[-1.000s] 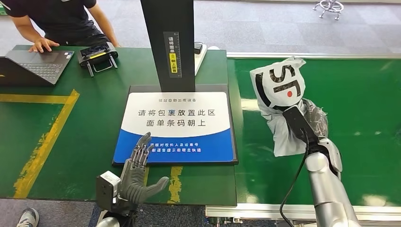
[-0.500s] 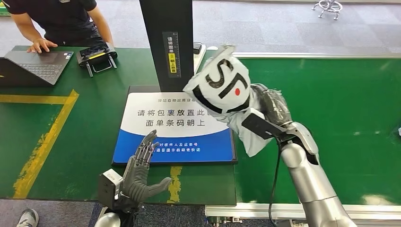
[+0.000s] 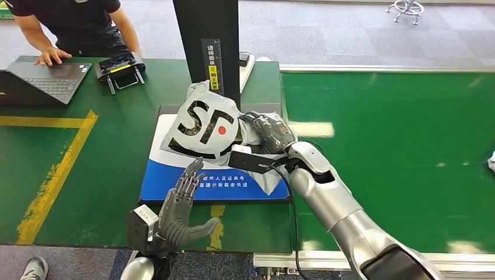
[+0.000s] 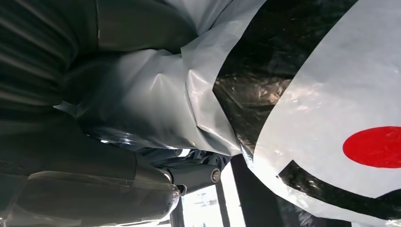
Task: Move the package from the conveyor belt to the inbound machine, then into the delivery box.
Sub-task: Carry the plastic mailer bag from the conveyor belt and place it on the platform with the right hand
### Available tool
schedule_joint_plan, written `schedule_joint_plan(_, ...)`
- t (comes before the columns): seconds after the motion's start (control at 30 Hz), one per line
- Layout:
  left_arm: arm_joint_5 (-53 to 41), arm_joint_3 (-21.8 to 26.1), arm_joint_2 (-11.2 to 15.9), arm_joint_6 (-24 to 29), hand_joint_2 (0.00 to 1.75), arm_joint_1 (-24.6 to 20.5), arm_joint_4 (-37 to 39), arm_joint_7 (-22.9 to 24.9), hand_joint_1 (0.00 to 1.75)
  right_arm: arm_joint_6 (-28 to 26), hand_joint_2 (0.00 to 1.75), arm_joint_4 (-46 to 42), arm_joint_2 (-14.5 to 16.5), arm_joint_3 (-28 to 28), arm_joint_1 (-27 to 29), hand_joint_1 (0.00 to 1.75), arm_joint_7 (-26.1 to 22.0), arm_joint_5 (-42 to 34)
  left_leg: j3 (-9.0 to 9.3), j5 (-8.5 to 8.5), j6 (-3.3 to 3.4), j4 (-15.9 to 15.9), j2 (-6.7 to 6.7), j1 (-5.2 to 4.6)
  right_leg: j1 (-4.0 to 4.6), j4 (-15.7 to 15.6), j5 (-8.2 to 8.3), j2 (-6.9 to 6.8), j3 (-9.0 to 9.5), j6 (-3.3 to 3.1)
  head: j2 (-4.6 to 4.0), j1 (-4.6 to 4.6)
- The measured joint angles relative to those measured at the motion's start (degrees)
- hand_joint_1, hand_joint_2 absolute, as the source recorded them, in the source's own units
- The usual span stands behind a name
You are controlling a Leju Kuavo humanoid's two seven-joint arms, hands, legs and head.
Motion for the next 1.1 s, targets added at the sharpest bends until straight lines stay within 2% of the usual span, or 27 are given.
schedule_joint_plan(0.2, 0.99, -1.33, 0.26, 0.19, 1.75, 0.01, 0.78, -0.46, 0.0, -2.65, 1.75, 9.0, 4.12, 5.92, -2.98, 1.75, 2.68, 4.88, -0.02, 0.0, 0.0, 0.0, 0.0, 0.03, 0.0, 0.0, 0.0, 0.0, -0.01, 0.0, 0.0, 0.01)
schedule_joint_plan(0.4, 1.38, -2.1, 0.55, 0.51, 1.75, -0.02, 1.51, -0.69, 0.0, -2.02, 1.75, 13.5, 5.91, 9.15, -4.25, 1.75, 3.84, 6.74, -0.03, -0.01, 0.0, 0.01, 0.0, 0.02, -0.02, -0.03, 0.0, 0.0, -0.01, 0.0, 0.0, 0.01)
schedule_joint_plan(0.57, 2.04, -2.26, 0.97, 1.22, 1.75, -0.18, 2.31, -1.07, 0.0, -1.95, 1.75, 16.62, 7.53, 11.68, -4.58, 1.75, 6.78, 9.24, -0.02, 0.0, 0.0, 0.01, 0.0, 0.01, 0.0, -0.03, 0.0, 0.0, -0.02, 0.0, 0.0, 0.0)
schedule_joint_plan(0.6, 2.08, -2.27, 1.03, 1.35, 1.75, -0.3, 2.45, -1.09, 0.0, -2.22, 1.75, 17.22, 7.8, 12.14, -4.56, 1.47, 7.6, 9.69, -0.02, 0.0, 0.0, 0.01, 0.0, 0.01, 0.0, -0.03, 0.0, 0.0, -0.02, 0.0, 0.0, 0.0)
schedule_joint_plan(0.7, 2.09, -2.16, 1.17, 1.63, 1.75, -0.66, 2.99, -1.03, 0.0, -3.7, 1.75, 18.56, 8.44, 13.26, -4.42, 0.16, 10.31, 10.87, 0.0, 0.0, 0.0, 0.01, 0.01, 0.02, 0.0, -0.03, 0.0, 0.01, -0.03, 0.0, 0.0, 0.0)
schedule_joint_plan(0.73, 2.09, -2.1, 1.22, 1.69, 1.75, -0.78, 3.16, -1.01, 0.0, -4.63, 1.75, 18.89, 8.62, 13.54, -4.28, 0.0, 11.26, 11.15, 0.0, 0.0, 0.0, 0.01, 0.01, 0.02, 0.0, -0.03, 0.0, 0.01, -0.03, 0.0, 0.0, 0.0)
schedule_joint_plan(0.9, 2.21, -2.03, 1.66, 1.79, 1.75, -1.78, 3.89, -1.07, 0.0, -12.52, 1.75, 20.0, 9.18, 14.02, -3.22, 0.0, 15.28, 11.68, -0.01, 0.0, 0.0, 0.02, 0.01, 0.01, -0.01, -0.03, 0.0, 0.01, -0.02, 0.0, 0.0, 0.01)
schedule_joint_plan(1.0, 2.26, -2.17, 1.73, 1.62, 1.75, -2.5, 4.06, -1.27, 0.0, -18.29, 1.75, 20.42, 9.19, 13.56, -2.76, 0.0, 15.96, 11.42, -0.01, 0.0, 0.0, 0.02, 0.01, 0.01, -0.01, -0.03, 0.0, 0.01, -0.02, 0.01, 0.0, 0.01)
schedule_joint_plan(1.1, 2.27, -2.41, 1.72, 1.4, 1.75, -3.18, 4.13, -1.34, 0.0, -21.47, 1.75, 20.77, 9.17, 12.81, -2.5, 0.0, 15.77, 11.03, -0.01, 0.0, 0.0, 0.03, 0.01, 0.01, -0.01, -0.03, 0.01, 0.02, -0.02, 0.01, 0.0, -0.01)
